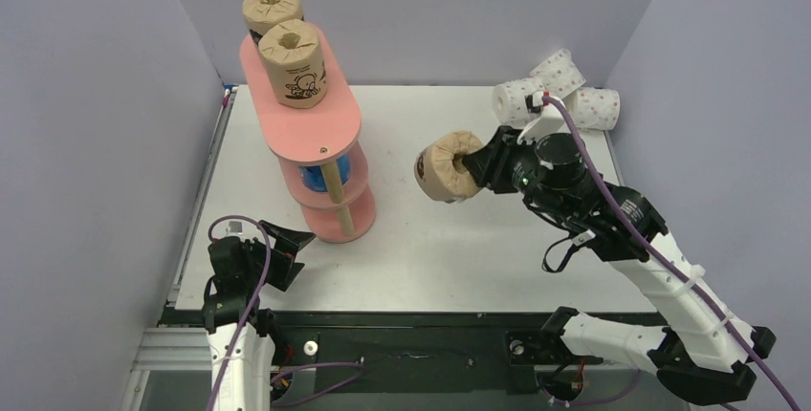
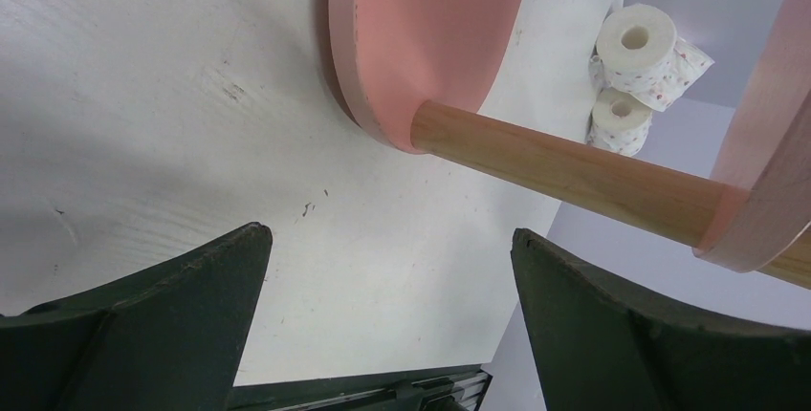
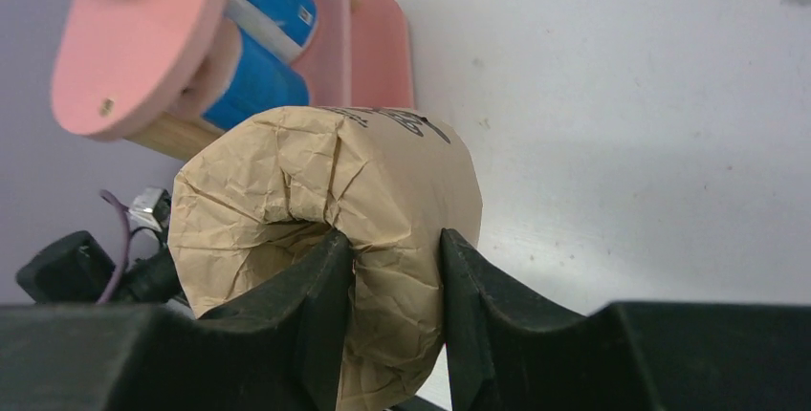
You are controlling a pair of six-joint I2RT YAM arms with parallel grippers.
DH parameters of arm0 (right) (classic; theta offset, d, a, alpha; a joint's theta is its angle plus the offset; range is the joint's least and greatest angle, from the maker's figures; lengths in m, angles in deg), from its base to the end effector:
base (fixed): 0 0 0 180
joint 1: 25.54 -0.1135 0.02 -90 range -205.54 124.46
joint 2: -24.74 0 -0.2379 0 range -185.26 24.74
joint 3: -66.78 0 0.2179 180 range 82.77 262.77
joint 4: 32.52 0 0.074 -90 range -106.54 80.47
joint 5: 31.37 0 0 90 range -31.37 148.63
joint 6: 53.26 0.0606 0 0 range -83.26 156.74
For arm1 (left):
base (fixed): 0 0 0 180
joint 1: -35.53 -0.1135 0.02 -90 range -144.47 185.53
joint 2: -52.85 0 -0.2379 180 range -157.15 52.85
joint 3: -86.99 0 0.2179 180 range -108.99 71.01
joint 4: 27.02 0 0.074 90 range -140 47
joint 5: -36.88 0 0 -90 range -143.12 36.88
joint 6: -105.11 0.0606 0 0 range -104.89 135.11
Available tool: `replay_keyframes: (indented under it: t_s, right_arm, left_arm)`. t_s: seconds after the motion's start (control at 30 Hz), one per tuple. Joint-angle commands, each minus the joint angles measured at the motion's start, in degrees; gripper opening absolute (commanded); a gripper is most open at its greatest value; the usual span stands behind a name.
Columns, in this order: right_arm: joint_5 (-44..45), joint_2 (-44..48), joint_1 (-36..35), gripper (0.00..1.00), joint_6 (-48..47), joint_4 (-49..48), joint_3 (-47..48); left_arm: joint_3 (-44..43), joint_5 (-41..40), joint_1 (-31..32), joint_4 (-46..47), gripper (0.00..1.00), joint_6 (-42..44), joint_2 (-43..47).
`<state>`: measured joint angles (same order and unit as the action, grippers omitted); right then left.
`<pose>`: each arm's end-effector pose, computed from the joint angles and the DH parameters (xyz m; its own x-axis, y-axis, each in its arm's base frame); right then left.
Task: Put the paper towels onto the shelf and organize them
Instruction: Pick up the paper towel from the center of the board, then place the paper towel on the shelf.
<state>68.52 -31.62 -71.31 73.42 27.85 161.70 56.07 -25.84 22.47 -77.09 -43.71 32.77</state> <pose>0.1349 0.1237 0.3977 -0.5631 0.2652 -0.7827 -0.3221 0.8018 0.5034 0.1131 -0.0023 0.1553 -0.4430 -0.8833 -0.1530 -0.4520 0.3675 -0.8128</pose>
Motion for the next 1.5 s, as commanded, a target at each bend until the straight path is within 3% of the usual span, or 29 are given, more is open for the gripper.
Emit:
replay_keyframes:
  t_s: [0.0, 0.3, 0.67, 1.47]
  right_arm:
    - [-0.9, -7.1, -0.4, 0.32, -3.2, -0.6, 11.8]
    - [-1.7, -22.0, -6.7, 0.32, -5.4, -1.3, 33.2]
    - [-4.1, -34.3, -9.4, 0.32, -4.8, -1.1, 49.9]
    - [-6.6, -43.2, -9.3, 0.32, -0.2, -7.5, 55.5]
  left_arm:
    - [-3.3, -0.3, 0.1, 0.3, 0.97, 1.2, -0.6]
    - [-3.9, -0.4, 0.1, 0.2, 0.97, 1.8, -1.5]
    - [-3.5, -0.3, 0.1, -0.2, 0.97, 2.3, -1.3]
    - [-2.7, -0.2, 0.1, -0.9, 0.97, 2.5, -0.5]
